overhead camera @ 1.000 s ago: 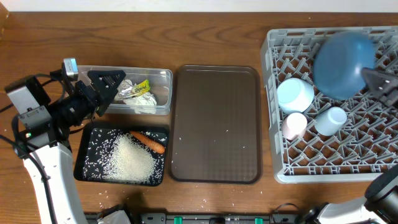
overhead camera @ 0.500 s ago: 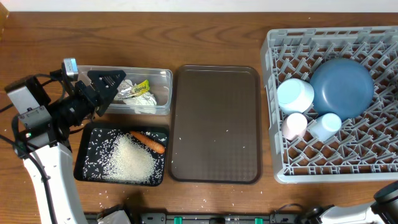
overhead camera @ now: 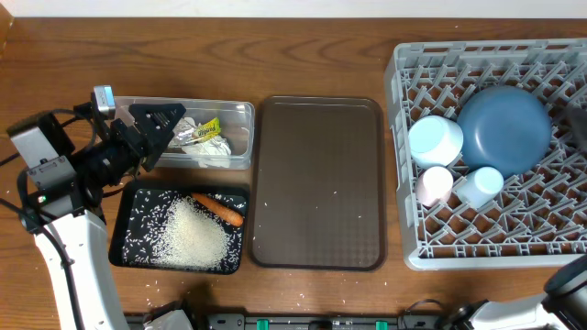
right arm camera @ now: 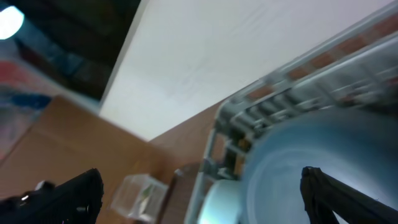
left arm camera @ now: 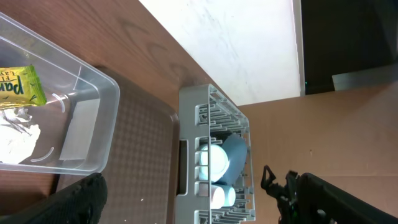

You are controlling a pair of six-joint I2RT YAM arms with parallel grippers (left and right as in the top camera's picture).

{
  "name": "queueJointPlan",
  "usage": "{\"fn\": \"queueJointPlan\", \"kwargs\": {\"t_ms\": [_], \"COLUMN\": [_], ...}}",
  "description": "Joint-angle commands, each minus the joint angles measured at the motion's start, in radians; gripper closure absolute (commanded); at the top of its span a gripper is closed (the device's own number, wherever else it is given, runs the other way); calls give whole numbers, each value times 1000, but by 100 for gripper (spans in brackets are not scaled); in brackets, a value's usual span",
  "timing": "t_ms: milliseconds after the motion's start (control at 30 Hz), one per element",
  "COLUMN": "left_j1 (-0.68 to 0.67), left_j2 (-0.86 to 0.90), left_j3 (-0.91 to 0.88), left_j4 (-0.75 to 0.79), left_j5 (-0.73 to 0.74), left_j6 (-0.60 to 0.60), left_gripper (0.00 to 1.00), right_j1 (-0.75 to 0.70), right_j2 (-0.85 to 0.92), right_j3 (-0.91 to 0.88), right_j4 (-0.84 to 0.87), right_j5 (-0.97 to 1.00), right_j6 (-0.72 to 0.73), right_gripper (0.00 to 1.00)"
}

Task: Sort waste into correct bins and load items into the dishwasher rack
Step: 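Lower the plate upright into the rack slots and adjust it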

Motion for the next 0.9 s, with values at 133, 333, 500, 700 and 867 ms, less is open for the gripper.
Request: {"fn": "queueJointPlan", "kwargs": {"t_ms": [133, 333, 500, 700, 867], "left_j1": [5, 5, 5, 5, 5], "left_j2": [-6, -6, -6, -6, -6], "left_j3": [9, 9, 9, 9, 9], "left_j4": [-2, -2, -2, -2, -2], "left_j5": [-2, -2, -2, -2, -2], "left_j6": [-8, -8, -8, -8, -8], "left_gripper": [1, 1, 1, 1, 1], "right_j1": [233, 462, 686, 872, 937], "right_j2": [4, 4, 4, 4, -7], "right_j3": [12, 12, 12, 12, 12], "right_j4": [-2, -2, 3, 5, -2], "right_j5": [-13, -13, 3, 187, 476], "right_j6": [55, 55, 53, 55, 178], "right_gripper": [1, 1, 1, 1, 1]}}
